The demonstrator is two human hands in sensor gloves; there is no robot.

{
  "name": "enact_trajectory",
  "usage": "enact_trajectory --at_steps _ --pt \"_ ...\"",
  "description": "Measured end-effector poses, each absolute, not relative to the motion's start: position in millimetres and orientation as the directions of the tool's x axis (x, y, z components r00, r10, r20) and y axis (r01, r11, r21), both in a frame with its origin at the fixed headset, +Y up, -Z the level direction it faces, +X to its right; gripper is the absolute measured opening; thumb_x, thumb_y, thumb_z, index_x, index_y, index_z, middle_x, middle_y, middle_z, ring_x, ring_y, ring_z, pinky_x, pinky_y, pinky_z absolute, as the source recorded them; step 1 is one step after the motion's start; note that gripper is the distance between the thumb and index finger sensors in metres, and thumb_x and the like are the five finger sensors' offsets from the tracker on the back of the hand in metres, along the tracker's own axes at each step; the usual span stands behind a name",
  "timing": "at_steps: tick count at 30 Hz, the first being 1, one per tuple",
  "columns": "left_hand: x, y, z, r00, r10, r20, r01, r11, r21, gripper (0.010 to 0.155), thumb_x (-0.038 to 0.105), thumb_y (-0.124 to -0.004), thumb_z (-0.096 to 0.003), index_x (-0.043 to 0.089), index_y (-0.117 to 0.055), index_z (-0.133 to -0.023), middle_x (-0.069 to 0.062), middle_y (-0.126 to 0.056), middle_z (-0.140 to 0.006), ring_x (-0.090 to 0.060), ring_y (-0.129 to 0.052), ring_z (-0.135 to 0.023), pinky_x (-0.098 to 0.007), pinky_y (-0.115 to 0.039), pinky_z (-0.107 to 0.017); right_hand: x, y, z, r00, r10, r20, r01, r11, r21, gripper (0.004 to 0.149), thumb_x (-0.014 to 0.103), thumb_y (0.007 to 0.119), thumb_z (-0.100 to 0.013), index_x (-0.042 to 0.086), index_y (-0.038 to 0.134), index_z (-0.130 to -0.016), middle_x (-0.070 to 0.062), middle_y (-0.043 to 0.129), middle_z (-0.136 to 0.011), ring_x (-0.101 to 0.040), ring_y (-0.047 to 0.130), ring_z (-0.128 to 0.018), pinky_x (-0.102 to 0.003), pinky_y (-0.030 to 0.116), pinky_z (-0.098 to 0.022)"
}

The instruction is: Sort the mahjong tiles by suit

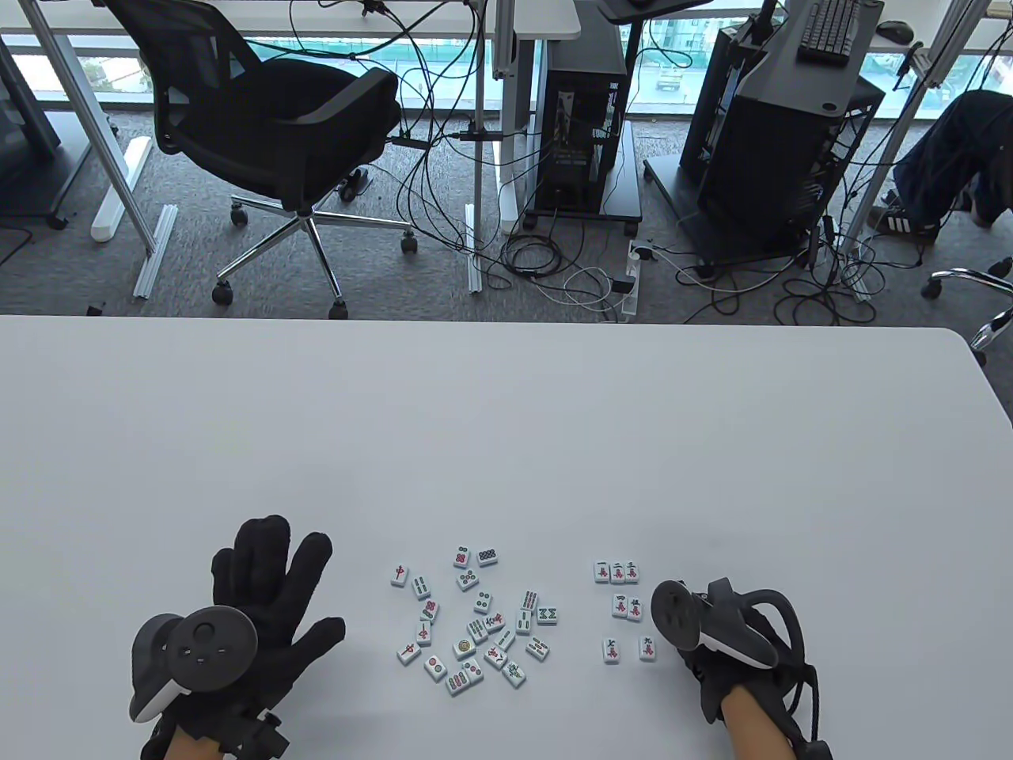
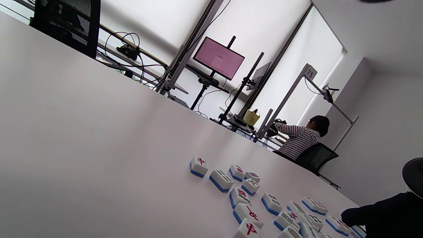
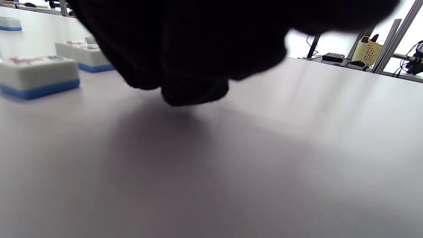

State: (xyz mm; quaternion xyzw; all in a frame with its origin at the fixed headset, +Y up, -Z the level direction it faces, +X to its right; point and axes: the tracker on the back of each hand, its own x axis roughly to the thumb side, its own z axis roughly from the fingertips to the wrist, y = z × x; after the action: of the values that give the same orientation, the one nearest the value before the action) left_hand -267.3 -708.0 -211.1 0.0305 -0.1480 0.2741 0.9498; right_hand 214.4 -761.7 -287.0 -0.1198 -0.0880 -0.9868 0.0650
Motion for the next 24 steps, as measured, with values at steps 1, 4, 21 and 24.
enact_trajectory --at_steps 1,4,21,24 --pt "-267.2 -708.0 -211.1 0.806 0.512 0.297 -0.53 0.848 -0.023 0.082 0.076 -0.055 -0.0448 0.046 -0.013 -0.109 0.017 0.017 -0.109 -0.017 0.018 -0.107 -0.055 0.007 -0.073 213.8 -762.8 -288.5 -0.964 -0.11 0.244 0.15 -0.977 0.153 0.056 0.03 0.086 -0.042 0.011 0.074 -0.094 -0.006 0.096 -0.051 -0.013 0.091 -0.019 -0.028 0.083 -0.015" --pt "-267.4 -708.1 -211.5 0.806 0.513 0.295 -0.53 0.848 -0.024 0.082 0.076 -0.055 -0.0449 0.046 -0.013 -0.109 0.017 0.017 -0.109 -0.017 0.018 -0.107 -0.055 0.007 -0.073 213.0 -765.4 -291.1 -0.966 -0.11 0.234 0.15 -0.976 0.159 0.056 0.03 0.086 -0.043 0.011 0.074 -0.094 -0.006 0.096 -0.051 -0.013 0.091 -0.019 -0.028 0.083 -0.015" --pt "-266.5 -708.3 -212.2 0.809 0.51 0.293 -0.525 0.851 -0.03 0.082 0.076 -0.055 -0.0448 0.046 -0.013 -0.109 0.017 0.017 -0.109 -0.017 0.018 -0.107 -0.055 0.007 -0.073 230.9 -764.1 -294.2 -0.977 -0.154 0.144 0.181 -0.964 0.193 0.057 0.03 0.084 -0.044 0.015 0.071 -0.097 -0.005 0.096 -0.054 -0.015 0.092 -0.024 -0.029 0.084 -0.018" --pt "-266.7 -708.3 -212.3 0.807 0.511 0.296 -0.528 0.849 -0.028 0.082 0.076 -0.055 -0.0449 0.046 -0.013 -0.109 0.017 0.017 -0.109 -0.017 0.018 -0.107 -0.055 0.007 -0.073 228.2 -759.5 -294.5 -0.974 -0.177 0.141 0.203 -0.958 0.202 0.059 0.031 0.085 -0.044 0.017 0.07 -0.099 -0.006 0.096 -0.057 -0.016 0.093 -0.025 -0.03 0.084 -0.019"
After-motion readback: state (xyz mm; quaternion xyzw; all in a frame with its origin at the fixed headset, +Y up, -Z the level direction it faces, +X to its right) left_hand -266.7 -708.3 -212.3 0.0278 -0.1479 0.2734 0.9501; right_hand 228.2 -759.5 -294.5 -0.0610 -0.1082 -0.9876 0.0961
